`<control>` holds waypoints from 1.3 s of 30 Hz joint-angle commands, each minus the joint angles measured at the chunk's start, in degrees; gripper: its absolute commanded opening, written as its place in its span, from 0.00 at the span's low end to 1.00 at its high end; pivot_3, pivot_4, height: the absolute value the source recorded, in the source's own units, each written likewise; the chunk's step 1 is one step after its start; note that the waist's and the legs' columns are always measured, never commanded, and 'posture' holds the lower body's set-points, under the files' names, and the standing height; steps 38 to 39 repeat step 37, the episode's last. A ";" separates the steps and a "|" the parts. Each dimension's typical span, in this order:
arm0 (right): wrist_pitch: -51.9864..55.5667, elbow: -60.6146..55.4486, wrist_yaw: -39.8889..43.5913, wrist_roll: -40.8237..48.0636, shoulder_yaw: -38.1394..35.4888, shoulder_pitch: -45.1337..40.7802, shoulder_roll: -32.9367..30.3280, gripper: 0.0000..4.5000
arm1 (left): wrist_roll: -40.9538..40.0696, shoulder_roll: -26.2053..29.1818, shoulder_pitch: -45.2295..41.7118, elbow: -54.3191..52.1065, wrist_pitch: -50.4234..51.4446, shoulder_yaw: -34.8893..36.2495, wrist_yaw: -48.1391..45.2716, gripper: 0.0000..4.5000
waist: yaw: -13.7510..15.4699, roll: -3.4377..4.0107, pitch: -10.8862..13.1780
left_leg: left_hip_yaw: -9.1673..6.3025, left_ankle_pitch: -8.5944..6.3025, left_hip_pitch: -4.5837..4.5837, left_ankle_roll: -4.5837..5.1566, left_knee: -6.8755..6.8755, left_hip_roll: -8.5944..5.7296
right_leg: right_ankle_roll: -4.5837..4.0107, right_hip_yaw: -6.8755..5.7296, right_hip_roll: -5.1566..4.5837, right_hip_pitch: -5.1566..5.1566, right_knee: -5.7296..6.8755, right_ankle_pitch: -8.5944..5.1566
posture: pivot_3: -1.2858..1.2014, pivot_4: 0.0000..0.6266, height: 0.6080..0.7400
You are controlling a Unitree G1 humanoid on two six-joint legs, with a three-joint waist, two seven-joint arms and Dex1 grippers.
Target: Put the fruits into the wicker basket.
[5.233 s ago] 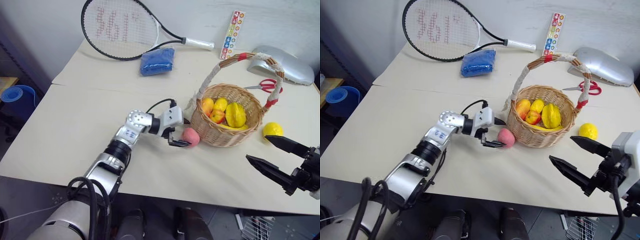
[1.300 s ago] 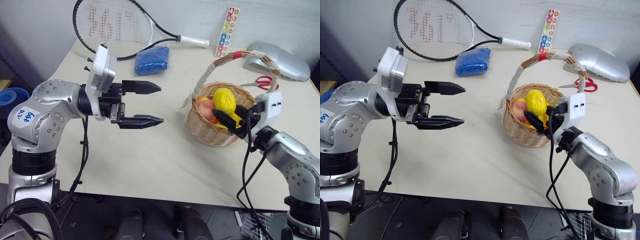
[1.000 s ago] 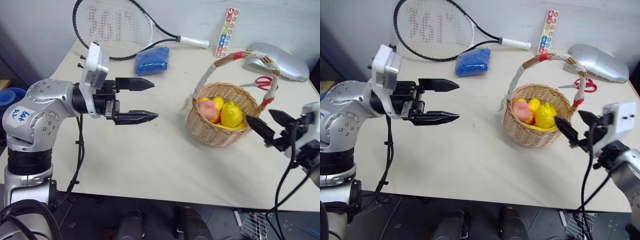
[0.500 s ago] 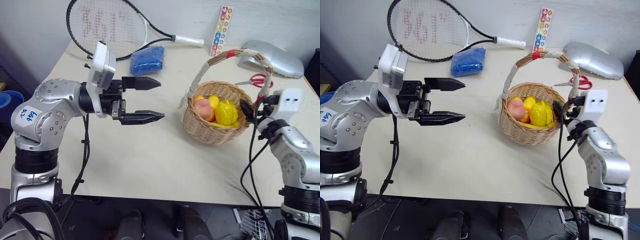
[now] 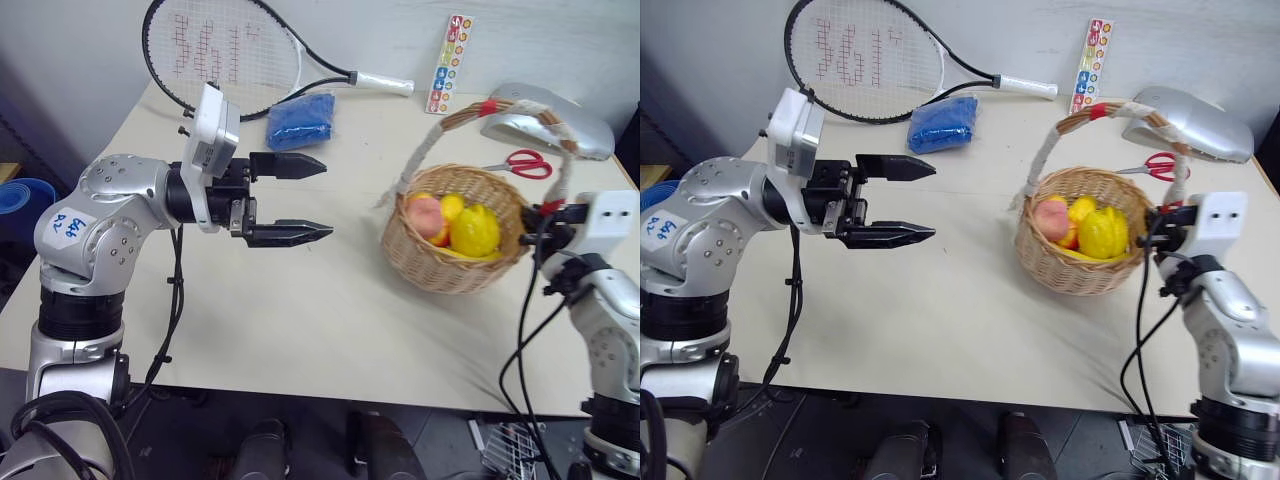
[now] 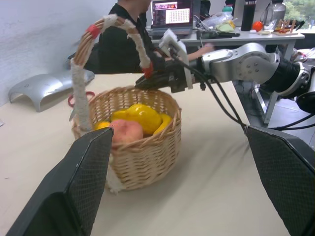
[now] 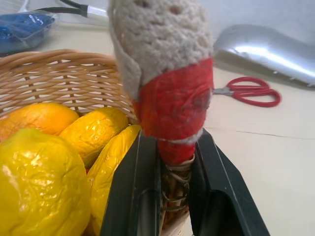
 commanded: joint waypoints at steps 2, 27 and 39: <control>1.28 -3.17 2.95 3.57 -14.53 3.10 -6.36 0.07 | 0.89 -1.15 -2.68 1.69 -2.45 -0.60 -1.86 1.00 | 0.29 0.01 0.01 | 0.00 -0.01 0.00 0.04 0.00 -0.05 | 0.00 0.00 -0.02 0.01 -0.02 0.00 | 0.52 0.24 1.00; -0.28 10.70 33.06 9.18 -43.71 32.65 -18.87 0.99 | 1.37 -3.95 -3.58 7.20 -4.80 0.30 -6.93 1.00 | 0.15 0.30 0.03 | 0.29 -0.07 0.24 0.20 -0.03 -0.06 | 0.18 0.47 0.20 0.14 -0.08 0.05 | 0.52 0.24 1.00; 9.45 15.62 55.43 17.37 -53.17 43.26 -26.14 0.99 | 2.76 -5.19 -2.26 9.49 -8.05 0.51 -7.03 1.00 | -0.41 -0.13 0.11 | 0.59 -0.42 0.92 0.09 -0.13 0.23 | 0.18 0.86 0.51 0.66 -0.36 0.05 | 0.52 0.24 1.00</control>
